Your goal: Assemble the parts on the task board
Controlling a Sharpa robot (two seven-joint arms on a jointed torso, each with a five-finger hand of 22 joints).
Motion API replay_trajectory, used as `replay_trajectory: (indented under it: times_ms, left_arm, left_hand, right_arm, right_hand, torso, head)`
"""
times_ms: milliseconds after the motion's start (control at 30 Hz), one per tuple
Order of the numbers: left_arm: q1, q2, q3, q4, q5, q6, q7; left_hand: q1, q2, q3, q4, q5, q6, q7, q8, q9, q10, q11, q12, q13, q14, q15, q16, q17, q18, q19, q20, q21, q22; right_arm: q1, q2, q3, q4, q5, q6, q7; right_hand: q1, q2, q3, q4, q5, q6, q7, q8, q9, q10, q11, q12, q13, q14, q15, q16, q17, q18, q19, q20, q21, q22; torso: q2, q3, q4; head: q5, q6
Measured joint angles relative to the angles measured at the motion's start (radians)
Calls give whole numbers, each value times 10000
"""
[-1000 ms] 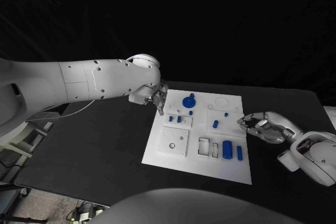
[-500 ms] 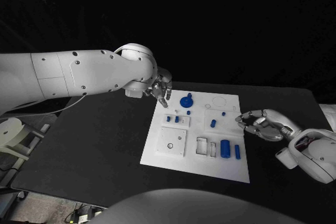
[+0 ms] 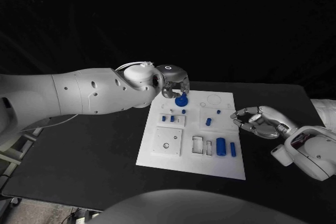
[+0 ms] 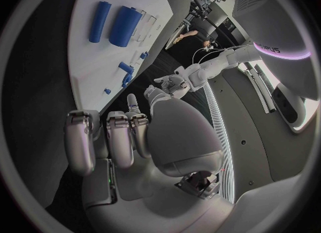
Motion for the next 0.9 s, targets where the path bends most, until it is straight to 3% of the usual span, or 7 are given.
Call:
replay_trajectory:
  times_ms: [167,300,500,633,900]
  left_arm:
    - [-342,574,1,-798,-530,-785,762]
    - [-498,863,13,-1224,-732,-915,1007]
    - [-752,1184,17,-1630,-918,-844,1165]
    - [-865,1295,21,-1743,-1044,-641,1176]
    - [-937,1339,32,-1820,-1264,-224,1133]
  left_hand:
    - [-410,11,-303,16,0,216,-30,-110,-271,258,-49,-315,-530,0,-106,55,-1,-2,-7,-103,304,-1]
    - [-638,44,-728,34,0,342,-86,-196,-436,315,-35,-551,-846,7,-153,55,-1,-2,-7,-174,369,-1]
    - [-832,82,-1252,28,0,583,-27,-255,-620,436,-49,-750,-1173,2,-178,51,-2,-1,26,-207,369,-2]
    - [-885,136,-1522,53,0,716,7,-255,-711,545,-50,-790,-1317,2,-178,-14,-2,0,29,-210,369,-2]
    - [-997,228,-1933,75,-137,626,-21,-428,-915,944,-55,-790,-1415,1,-178,-53,-4,0,29,-210,301,-2]
  right_arm:
    - [1,-73,-1,61,0,-99,139]
    - [1,-78,-1,60,0,-129,195]
    - [1,-65,-1,26,1,-130,230]
    - [1,-71,-1,13,1,-123,231]
    - [2,-57,0,-39,2,-100,223]
  right_hand:
    - [-10,-10,-11,11,-55,0,0,0,0,0,0,0,0,0,0,0,0,0,0,0,3,0]
    - [-149,-2,-52,52,-289,0,0,0,-1,1,-1,0,-5,0,0,0,-1,0,0,0,3,-1]
    - [-199,47,-52,52,-307,0,0,0,-2,1,-1,1,0,0,0,0,-2,0,0,0,3,-2]
    - [-199,47,-52,52,-307,0,0,0,-2,1,-1,1,1,0,0,0,-2,0,0,0,3,-2]
    - [-198,47,-52,52,-307,0,0,0,-3,1,-1,1,2,0,0,0,-2,0,0,0,3,-3]
  torso:
    - [30,-16,-30]
    - [39,-16,-40]
    - [39,-24,-42]
    - [33,-27,-35]
    - [26,-27,-23]
  head:
    - [-97,0]
    - [-163,0]
    - [-269,0]
    - [-318,0]
    - [-347,0]
